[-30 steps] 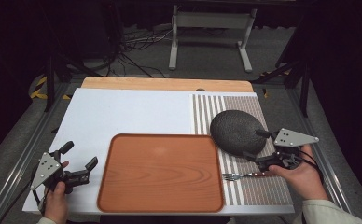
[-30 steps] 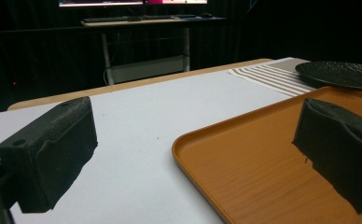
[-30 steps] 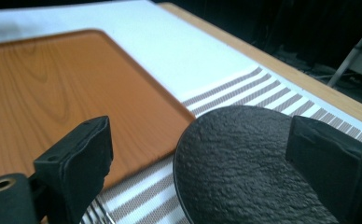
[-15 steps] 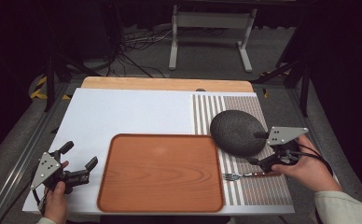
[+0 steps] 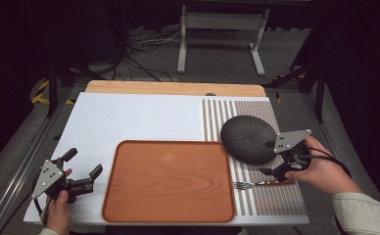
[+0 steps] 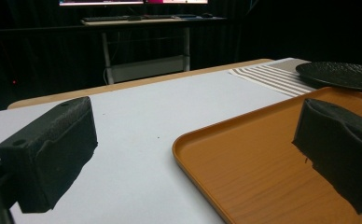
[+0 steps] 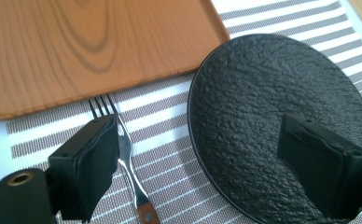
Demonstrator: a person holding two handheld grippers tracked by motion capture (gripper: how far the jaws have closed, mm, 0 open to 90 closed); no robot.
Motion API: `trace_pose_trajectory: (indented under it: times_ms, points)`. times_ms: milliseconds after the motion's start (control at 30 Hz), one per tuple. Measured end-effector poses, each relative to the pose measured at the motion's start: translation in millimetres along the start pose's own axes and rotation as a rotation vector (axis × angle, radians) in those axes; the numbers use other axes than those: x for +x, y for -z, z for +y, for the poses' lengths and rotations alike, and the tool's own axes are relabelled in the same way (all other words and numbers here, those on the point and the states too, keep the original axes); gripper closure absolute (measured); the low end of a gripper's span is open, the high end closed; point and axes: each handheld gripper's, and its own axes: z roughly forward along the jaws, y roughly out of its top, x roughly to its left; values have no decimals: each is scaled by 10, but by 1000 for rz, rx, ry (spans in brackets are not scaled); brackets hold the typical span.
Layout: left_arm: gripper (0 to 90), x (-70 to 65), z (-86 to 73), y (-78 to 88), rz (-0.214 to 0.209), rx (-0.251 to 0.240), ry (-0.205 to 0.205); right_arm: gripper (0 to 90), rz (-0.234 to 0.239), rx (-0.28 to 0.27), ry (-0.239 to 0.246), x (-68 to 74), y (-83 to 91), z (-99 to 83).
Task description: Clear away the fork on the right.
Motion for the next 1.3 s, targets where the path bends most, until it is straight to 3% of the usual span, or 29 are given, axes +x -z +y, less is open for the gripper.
trace_pose_trajectory:
  times_ms: [267,600,800,933,1033,1300]
  points:
    - [3,-4,-2,8,-2,0,2,207,62,72,25,-28,-72,8]
    - [3,-13,-1,36,-1,2,-1,249,103,164,85,-52,-236,-46]
    - [3,-7,-3,35,-3,4,-1,299,156,226,85,-13,-370,-95]
    - [3,-5,-2,35,-3,5,-3,329,191,296,65,33,-441,-113]
    - [4,-6,-1,35,-3,4,-3,341,216,334,78,47,-497,-132]
    - [3,-6,1,37,-2,4,-5,397,253,410,80,71,-574,-179]
